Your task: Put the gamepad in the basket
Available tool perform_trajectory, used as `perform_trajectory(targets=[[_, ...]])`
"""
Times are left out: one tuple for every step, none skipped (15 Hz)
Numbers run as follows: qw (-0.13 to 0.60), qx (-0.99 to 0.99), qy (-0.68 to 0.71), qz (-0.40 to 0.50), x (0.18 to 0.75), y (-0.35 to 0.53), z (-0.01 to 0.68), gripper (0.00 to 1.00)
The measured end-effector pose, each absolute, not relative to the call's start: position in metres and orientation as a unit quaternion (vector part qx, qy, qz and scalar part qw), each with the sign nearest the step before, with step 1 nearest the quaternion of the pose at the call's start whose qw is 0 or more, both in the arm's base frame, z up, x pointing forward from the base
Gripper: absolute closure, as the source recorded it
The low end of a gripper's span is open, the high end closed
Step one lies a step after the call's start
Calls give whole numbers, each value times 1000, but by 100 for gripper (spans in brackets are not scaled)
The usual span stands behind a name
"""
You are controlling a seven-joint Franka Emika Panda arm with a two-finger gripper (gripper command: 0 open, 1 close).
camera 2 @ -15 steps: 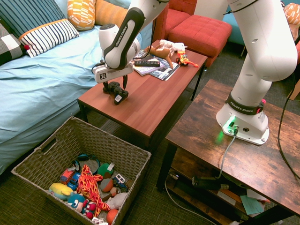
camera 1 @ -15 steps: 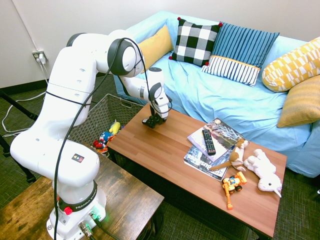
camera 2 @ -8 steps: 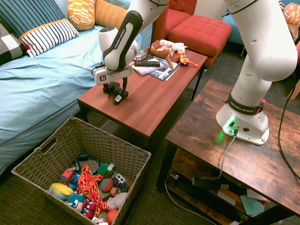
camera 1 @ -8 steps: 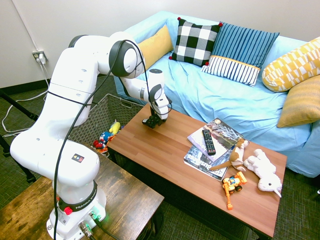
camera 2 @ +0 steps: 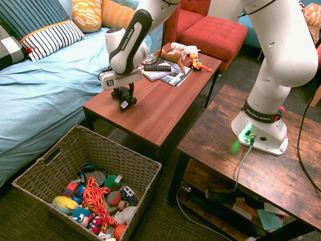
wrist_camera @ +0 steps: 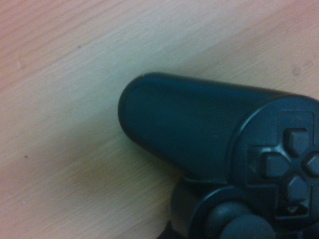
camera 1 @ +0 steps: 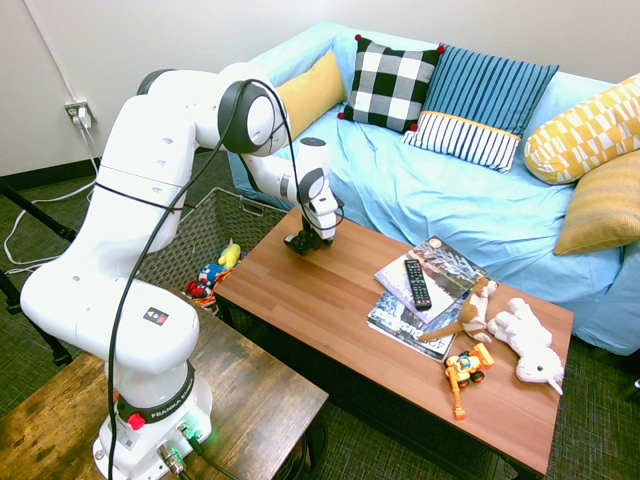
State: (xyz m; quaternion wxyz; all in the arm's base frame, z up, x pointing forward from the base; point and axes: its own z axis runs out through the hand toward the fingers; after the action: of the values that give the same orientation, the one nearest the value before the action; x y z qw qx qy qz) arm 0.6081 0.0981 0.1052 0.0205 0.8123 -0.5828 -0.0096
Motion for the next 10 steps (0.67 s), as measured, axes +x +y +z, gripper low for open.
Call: perform_trajectory(targets=[[17, 814, -580, -8, 611, 99, 118, 100], [11, 816, -578, -5, 614, 103, 135, 100], [5, 820, -573, -3, 616, 110, 156, 100], [0, 826, -564, -1, 617, 122, 177, 100], [-2, 835, -550, 3, 615, 140, 197, 100], [-3, 845, -535, 9, 610, 164, 212, 100], [-4, 853, -521, 13, 603, 191, 223, 100], [-4, 862, -507, 16, 594, 219, 229, 100], [-4, 868, -496, 17, 584, 245, 230, 100], [-4, 874, -486, 15, 574, 268, 228, 100]])
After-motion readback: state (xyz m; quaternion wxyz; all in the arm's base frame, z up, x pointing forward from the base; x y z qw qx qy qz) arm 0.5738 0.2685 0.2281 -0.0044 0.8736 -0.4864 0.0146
